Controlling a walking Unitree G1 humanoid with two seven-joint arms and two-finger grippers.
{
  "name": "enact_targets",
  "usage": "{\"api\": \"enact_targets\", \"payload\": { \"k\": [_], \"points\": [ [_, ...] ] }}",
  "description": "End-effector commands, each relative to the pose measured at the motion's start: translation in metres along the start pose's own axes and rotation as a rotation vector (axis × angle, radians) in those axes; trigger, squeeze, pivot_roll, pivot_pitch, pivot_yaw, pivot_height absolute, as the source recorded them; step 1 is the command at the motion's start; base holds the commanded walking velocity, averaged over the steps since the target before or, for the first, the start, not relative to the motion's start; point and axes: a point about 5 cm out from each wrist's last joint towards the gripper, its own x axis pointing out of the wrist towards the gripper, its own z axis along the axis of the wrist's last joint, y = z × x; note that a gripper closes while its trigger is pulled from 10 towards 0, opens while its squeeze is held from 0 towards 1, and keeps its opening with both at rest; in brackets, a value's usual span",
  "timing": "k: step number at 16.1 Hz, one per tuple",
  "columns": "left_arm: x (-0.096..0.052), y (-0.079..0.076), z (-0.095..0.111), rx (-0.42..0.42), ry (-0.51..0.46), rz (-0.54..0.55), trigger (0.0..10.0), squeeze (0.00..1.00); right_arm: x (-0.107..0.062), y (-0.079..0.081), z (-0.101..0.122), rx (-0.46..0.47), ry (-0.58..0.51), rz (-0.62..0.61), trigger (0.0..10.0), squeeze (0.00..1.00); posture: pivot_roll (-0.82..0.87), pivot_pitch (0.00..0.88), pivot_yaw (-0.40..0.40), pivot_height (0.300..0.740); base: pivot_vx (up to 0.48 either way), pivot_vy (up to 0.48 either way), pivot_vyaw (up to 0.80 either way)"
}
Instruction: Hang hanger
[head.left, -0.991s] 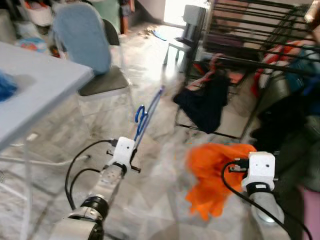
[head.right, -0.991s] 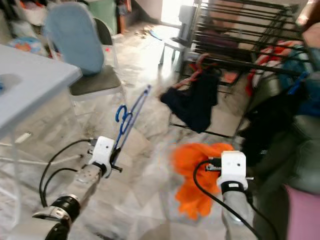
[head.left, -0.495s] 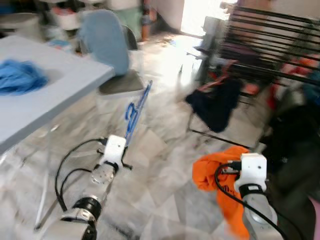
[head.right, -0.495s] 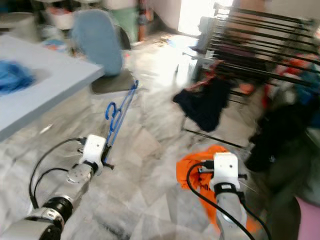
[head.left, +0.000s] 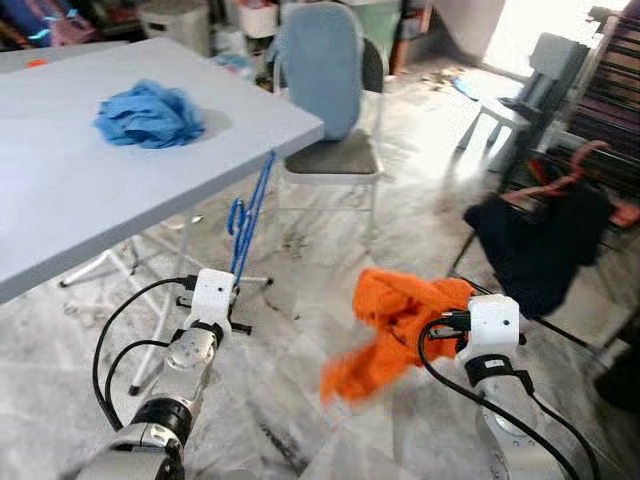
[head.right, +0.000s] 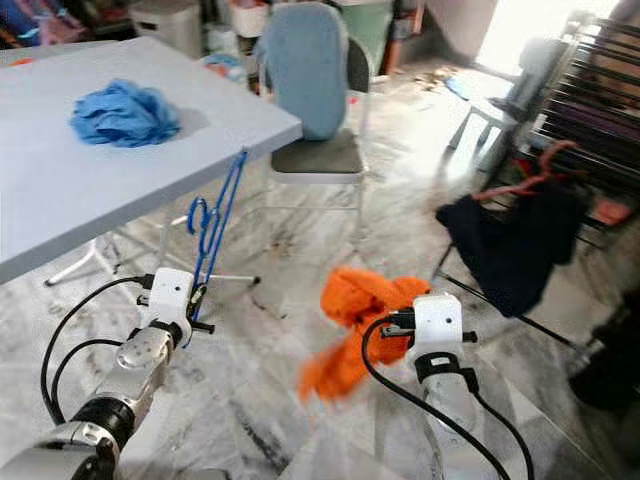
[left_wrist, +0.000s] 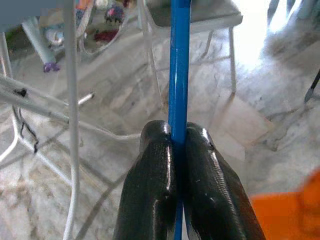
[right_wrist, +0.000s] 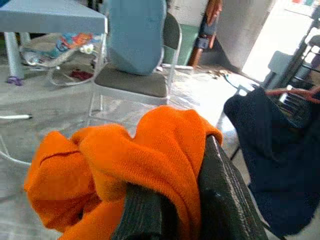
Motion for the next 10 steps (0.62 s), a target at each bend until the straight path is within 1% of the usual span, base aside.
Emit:
{"api": "enact_targets", "payload": {
  "k": [1,2,3,4,6,10],
  "points": [
    [-0.001,-0.006,0.015,0.019,-0.108,-0.047,10.0,0.00,-0.001,-0.001,0.007,0.010,-0.037,-0.002,10.0,0.00,0.10,0.000,-0.071,0.740,0.000,0.000,0.71],
    [-0.004,-0.006,0.018,-0.011,-0.140,-0.062,10.0,0.00,-0.003,-0.001,0.005,0.010,-0.031,-0.002,10.0,0.00,0.10,0.000,-0.072,0.740,0.000,0.000,0.71],
    [-0.006,-0.005,0.018,-0.021,-0.152,-0.066,10.0,0.00,-0.004,-0.001,0.004,0.011,-0.027,-0.003,10.0,0.00,0.11,0.000,-0.074,0.740,0.000,0.000,0.70],
    [-0.011,-0.003,0.013,-0.020,-0.145,-0.059,10.0,0.00,-0.004,-0.001,0.003,0.014,-0.023,-0.002,10.0,0.00,0.11,0.000,-0.080,0.740,0.000,0.000,0.68],
    [-0.016,-0.001,0.005,-0.019,-0.119,-0.052,10.0,0.00,-0.004,0.000,0.004,0.017,-0.022,0.000,10.0,0.00,0.12,0.000,-0.084,0.740,0.000,0.000,0.64],
    [-0.015,-0.001,0.015,-0.017,-0.129,-0.070,10.0,0.00,-0.002,0.000,0.008,0.033,-0.029,-0.012,10.0,0.00,0.14,0.000,-0.079,0.740,0.000,0.000,0.60]
  ]
}}
